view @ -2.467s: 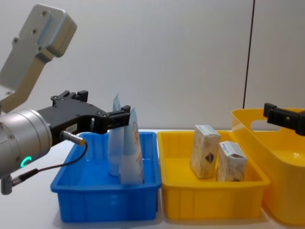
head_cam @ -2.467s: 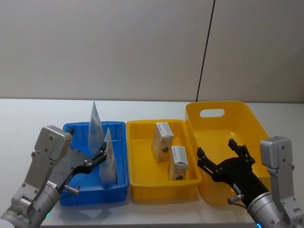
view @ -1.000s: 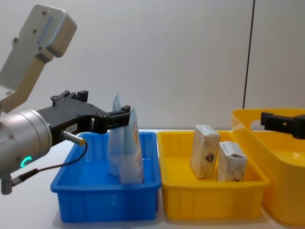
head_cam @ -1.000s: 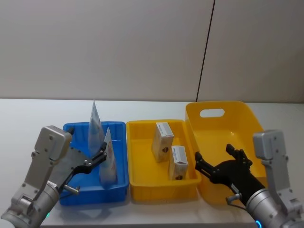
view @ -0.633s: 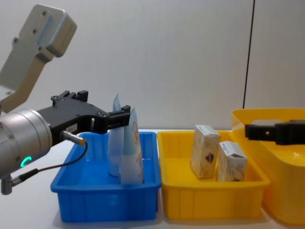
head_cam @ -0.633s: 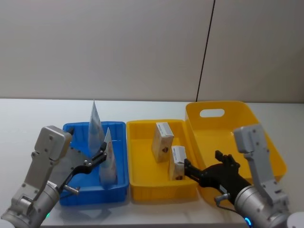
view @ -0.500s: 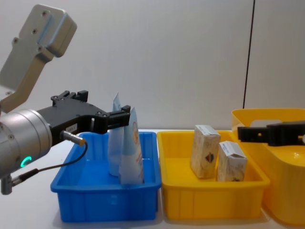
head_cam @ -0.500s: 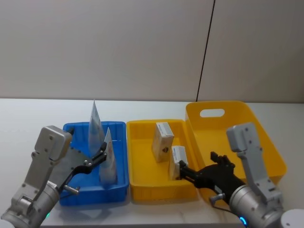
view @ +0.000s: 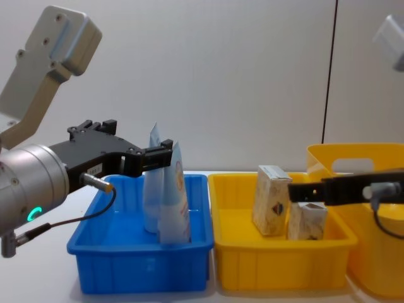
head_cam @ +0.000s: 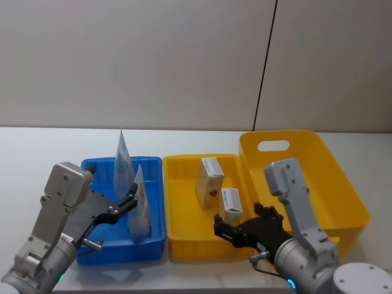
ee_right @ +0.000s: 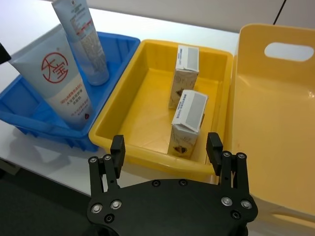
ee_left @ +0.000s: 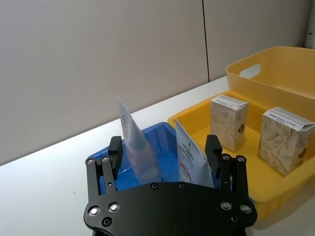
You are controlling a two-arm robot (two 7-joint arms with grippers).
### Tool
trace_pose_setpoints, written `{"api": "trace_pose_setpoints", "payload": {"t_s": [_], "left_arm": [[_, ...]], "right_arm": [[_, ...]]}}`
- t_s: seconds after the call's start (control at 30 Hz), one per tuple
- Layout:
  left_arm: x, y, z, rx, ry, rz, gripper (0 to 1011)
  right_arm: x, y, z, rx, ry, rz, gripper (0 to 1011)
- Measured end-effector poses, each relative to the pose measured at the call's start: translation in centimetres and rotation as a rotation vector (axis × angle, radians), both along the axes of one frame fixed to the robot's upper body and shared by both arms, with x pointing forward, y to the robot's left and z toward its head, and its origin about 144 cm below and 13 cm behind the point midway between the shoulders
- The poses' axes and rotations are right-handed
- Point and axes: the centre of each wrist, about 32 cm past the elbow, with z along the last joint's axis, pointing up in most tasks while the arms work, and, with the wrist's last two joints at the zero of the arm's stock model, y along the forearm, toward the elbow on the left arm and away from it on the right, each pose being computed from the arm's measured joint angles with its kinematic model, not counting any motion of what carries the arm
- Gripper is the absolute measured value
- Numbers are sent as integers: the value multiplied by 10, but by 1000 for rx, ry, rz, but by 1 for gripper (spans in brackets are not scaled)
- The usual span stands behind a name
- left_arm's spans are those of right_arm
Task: Bimanual collaborative sorting of washing and personal care products
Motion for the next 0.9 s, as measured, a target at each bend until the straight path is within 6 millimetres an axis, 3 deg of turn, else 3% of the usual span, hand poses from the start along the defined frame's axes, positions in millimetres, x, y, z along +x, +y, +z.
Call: {"api": "trace_pose_setpoints", "payload": {"t_s": [0.9], "left_arm": [[0, 0, 0, 0, 0, 0, 1001]], "right_arm": [[22, 33, -37, 84, 33, -151, 1003]]}}
